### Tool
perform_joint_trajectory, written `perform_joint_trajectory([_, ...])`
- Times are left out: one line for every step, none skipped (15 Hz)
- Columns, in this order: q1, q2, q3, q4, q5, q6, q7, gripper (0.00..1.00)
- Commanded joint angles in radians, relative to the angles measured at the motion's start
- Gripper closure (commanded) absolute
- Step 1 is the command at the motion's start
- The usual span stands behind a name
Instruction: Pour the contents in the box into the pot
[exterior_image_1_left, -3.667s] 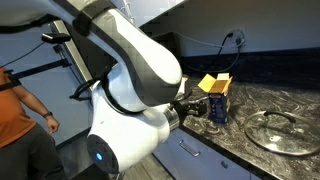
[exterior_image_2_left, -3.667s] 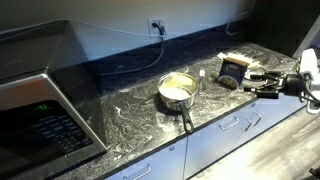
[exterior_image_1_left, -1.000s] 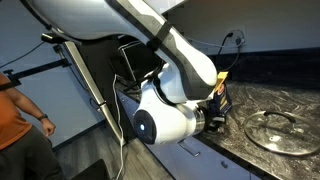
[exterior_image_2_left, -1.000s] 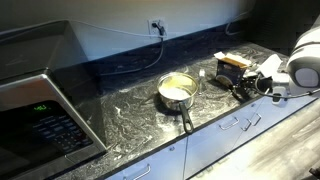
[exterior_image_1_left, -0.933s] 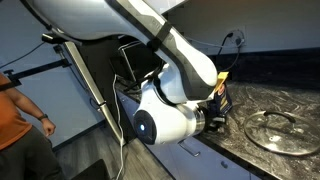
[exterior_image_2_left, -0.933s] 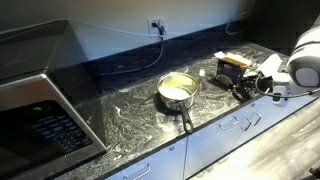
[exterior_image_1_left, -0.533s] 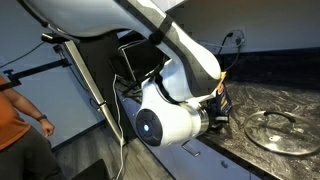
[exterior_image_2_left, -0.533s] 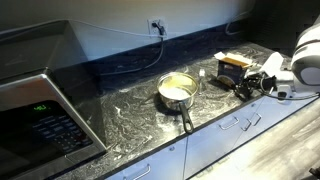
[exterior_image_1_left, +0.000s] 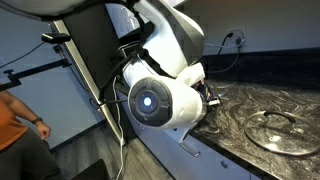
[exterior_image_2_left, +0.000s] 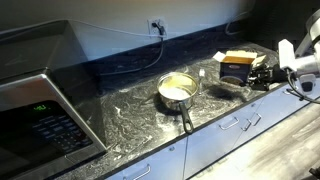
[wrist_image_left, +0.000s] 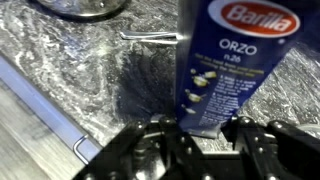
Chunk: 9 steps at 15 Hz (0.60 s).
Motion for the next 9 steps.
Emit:
perform_joint_trajectory([0.011,-0.138,0.000,-0.076,-0.250,-0.014,0.139,0.80])
perform_joint_trajectory([0.016,-0.162,0.001,-0.086,-0.329,-0.019,0.180,0.80])
perform_joint_trajectory([0.018,-0.182,0.000,-0.093,-0.409,-0.024,0.221,0.80])
perform_joint_trajectory([0.021,-0.198,0.002,-0.096,-0.481,-0.030,0.261,0.80])
perform_joint_trajectory([0.025,-0.212,0.005,-0.095,-0.543,-0.029,0.297,0.80])
perform_joint_trajectory([0.029,-0.224,0.009,-0.093,-0.597,-0.035,0.332,0.80])
perform_joint_trajectory([0.035,-0.233,0.016,-0.089,-0.639,-0.035,0.367,0.80])
perform_joint_trajectory([0.039,-0.242,0.023,-0.085,-0.672,-0.041,0.399,0.80])
perform_joint_trajectory([0.043,-0.249,0.030,-0.082,-0.702,-0.055,0.430,0.80])
